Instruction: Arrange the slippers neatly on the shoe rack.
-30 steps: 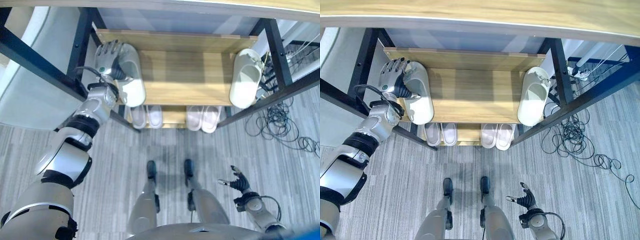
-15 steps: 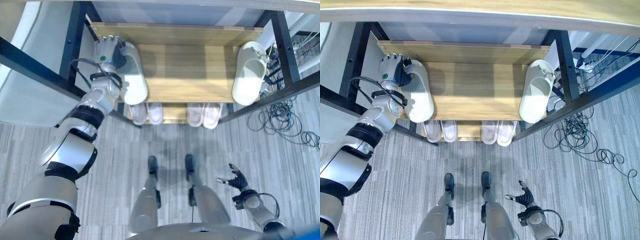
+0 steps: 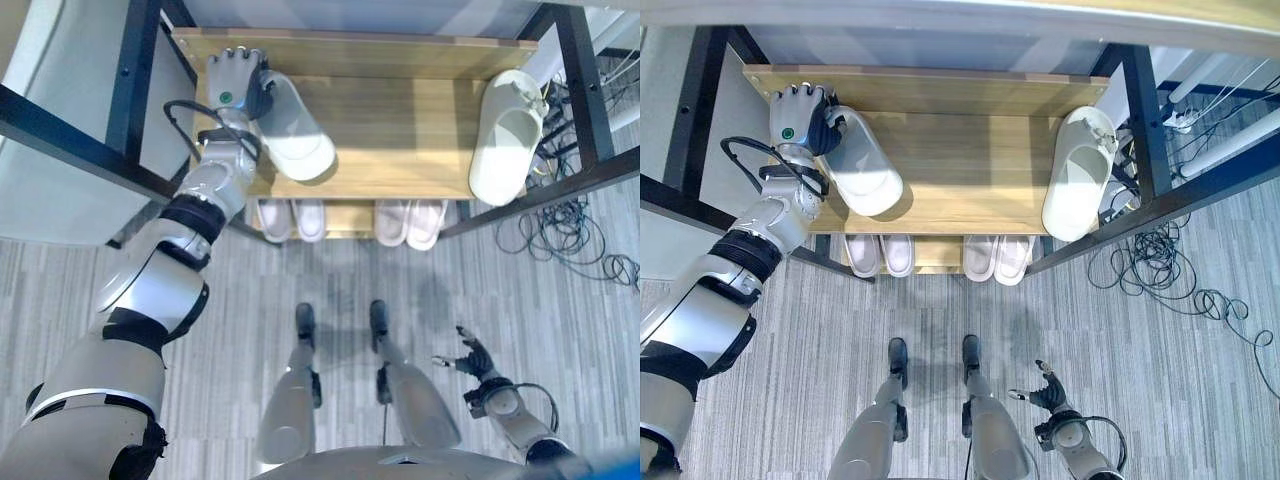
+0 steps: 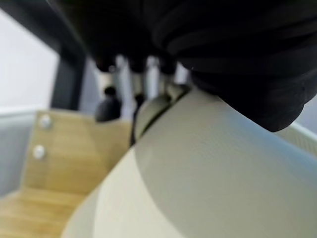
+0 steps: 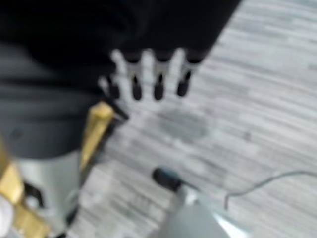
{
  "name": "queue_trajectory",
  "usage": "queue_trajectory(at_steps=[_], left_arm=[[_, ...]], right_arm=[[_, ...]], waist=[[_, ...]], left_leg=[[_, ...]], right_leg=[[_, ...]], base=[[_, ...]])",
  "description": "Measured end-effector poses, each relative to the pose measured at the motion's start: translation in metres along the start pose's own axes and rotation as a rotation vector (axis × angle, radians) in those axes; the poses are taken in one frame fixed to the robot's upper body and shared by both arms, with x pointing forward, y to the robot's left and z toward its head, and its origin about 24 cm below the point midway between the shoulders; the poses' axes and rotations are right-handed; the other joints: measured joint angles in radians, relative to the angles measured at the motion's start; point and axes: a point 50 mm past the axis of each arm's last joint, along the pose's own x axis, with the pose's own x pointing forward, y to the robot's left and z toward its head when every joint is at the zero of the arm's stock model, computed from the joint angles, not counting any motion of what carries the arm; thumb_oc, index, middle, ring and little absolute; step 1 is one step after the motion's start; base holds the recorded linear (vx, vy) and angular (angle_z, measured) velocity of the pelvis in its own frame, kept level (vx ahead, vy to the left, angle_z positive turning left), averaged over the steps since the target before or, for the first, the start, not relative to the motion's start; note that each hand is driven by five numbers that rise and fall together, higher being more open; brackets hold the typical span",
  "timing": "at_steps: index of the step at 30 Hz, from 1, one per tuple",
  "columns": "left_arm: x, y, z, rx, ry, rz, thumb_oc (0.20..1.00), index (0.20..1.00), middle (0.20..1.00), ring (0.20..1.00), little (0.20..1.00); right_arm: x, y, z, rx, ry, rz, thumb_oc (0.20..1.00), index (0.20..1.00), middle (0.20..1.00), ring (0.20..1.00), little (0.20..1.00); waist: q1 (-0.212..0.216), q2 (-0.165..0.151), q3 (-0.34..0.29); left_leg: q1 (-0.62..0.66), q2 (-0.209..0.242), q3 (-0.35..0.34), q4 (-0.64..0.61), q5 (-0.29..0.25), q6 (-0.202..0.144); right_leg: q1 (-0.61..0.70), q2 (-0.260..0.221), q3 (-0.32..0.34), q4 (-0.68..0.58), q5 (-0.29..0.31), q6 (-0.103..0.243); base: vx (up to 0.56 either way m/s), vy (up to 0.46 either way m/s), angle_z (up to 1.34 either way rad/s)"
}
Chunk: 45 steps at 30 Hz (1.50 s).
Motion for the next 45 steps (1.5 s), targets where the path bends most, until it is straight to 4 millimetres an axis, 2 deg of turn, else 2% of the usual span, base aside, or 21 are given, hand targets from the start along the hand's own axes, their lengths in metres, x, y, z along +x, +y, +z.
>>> queue_trajectory(at_steps=[2,3,7,11,15,20,25,34,40,45], left_arm=[[0.004,0.01,0.015,-0.047,-0.064,0.043,0.2,0.2,0.2,0.2,0.2],[0.004,0.012,0.031,-0.094,-0.111,0.063,0.2,0.2,0.2,0.2,0.2],[0.001,0.014,0.057,-0.154,-0.205,0.081,0.2,0.2,0.2,0.2,0.2],[-0.001,0.016,0.067,-0.163,-0.248,0.104,0.2,0.2,0.2,0.2,0.2],[-0.003,0.017,0.083,-0.193,-0.292,0.117,0.2,0.2,0.2,0.2,0.2],[-0.001,0.021,0.093,-0.092,-0.374,0.136,0.2,0.2,0.2,0.2,0.2],[0.007,0.027,0.097,-0.029,-0.403,0.157,0.2,0.2,0.2,0.2,0.2],[0.01,0.034,0.119,-0.049,-0.453,0.181,0.2,0.2,0.2,0.2,0.2],[0.018,0.054,0.144,-0.103,-0.492,0.257,0.2,0.2,0.2,0.2,0.2],[0.019,0.054,0.154,-0.121,-0.486,0.27,0.2,0.2,0.2,0.2,0.2]], right_arm=[[0.001,-0.001,0.002,0.001,-0.007,-0.01,1.0,1.0,1.0,1.0,1.0],[0.001,0.0,0.003,0.002,-0.012,-0.009,1.0,1.0,1.0,1.0,1.0],[0.002,-0.001,0.005,0.003,-0.021,-0.015,1.0,1.0,1.0,1.0,1.0],[0.002,-0.004,0.006,0.0,-0.031,-0.026,1.0,1.0,1.0,1.0,1.0],[0.002,-0.015,0.005,-0.025,-0.031,-0.048,1.0,1.0,1.0,1.0,1.0],[0.003,-0.019,0.007,-0.035,-0.048,-0.071,1.0,1.0,1.0,1.0,1.0],[0.008,-0.021,0.02,-0.036,-0.091,-0.082,1.0,1.0,1.0,1.0,1.0],[0.008,-0.018,0.023,-0.045,-0.114,-0.067,1.0,1.0,1.0,1.0,1.0],[0.008,-0.014,0.024,-0.052,-0.12,-0.052,1.0,1.0,1.0,1.0,1.0],[0.011,-0.016,0.032,-0.055,-0.139,-0.055,1.0,1.0,1.0,1.0,1.0]], waist=[[0.003,0.005,0.006],[-0.001,0.014,0.012],[-0.01,0.018,0.014],[-0.024,0.033,0.023],[-0.031,0.053,0.033],[-0.031,0.054,0.033],[-0.036,0.055,0.033],[-0.051,0.055,0.033],[-0.064,0.054,0.032],[-0.08,0.054,0.031]], left_leg=[[-0.007,-0.003,0.004,0.0,0.0,0.0],[-0.007,-0.005,0.006,0.0,0.0,0.0],[-0.007,-0.004,0.021,0.0,0.0,0.0],[-0.007,0.0,0.024,0.0,0.0,0.0],[-0.009,0.0,0.026,0.0,0.0,0.0],[-0.033,-0.002,0.028,0.0,0.0,0.0],[-0.044,-0.004,0.033,0.0,0.005,0.004],[-0.048,-0.004,0.035,0.0,0.004,0.004],[-0.072,-0.007,0.05,0.0,0.006,0.006],[-0.072,-0.008,0.05,0.0,0.006,0.006]], right_leg=[[-0.006,-0.003,0.004,0.001,-0.003,0.006],[-0.006,-0.005,0.005,0.003,-0.001,0.008],[-0.017,-0.004,0.025,0.005,0.006,0.003],[-0.022,0.0,0.03,0.005,0.009,0.004],[-0.026,0.0,0.031,0.002,0.008,0.006],[-0.052,-0.001,0.04,0.001,0.011,0.006],[-0.066,-0.002,0.043,0.005,0.024,0.003],[-0.072,-0.002,0.045,0.005,0.02,0.008],[-0.103,-0.001,0.06,0.006,0.033,0.005],[-0.103,-0.001,0.061,0.006,0.034,0.006]], base=[[0.02,0.001,-0.02],[0.03,0.005,-0.05],[0.03,-0.007,-0.15],[0.02,-0.009,-0.09],[0.01,-0.008,-0.02],[0.0,0.0,-0.01],[0.01,-0.006,-0.03],[0.0,0.0,0.0],[0.01,0.001,-0.07],[0.0,0.0,0.0]])
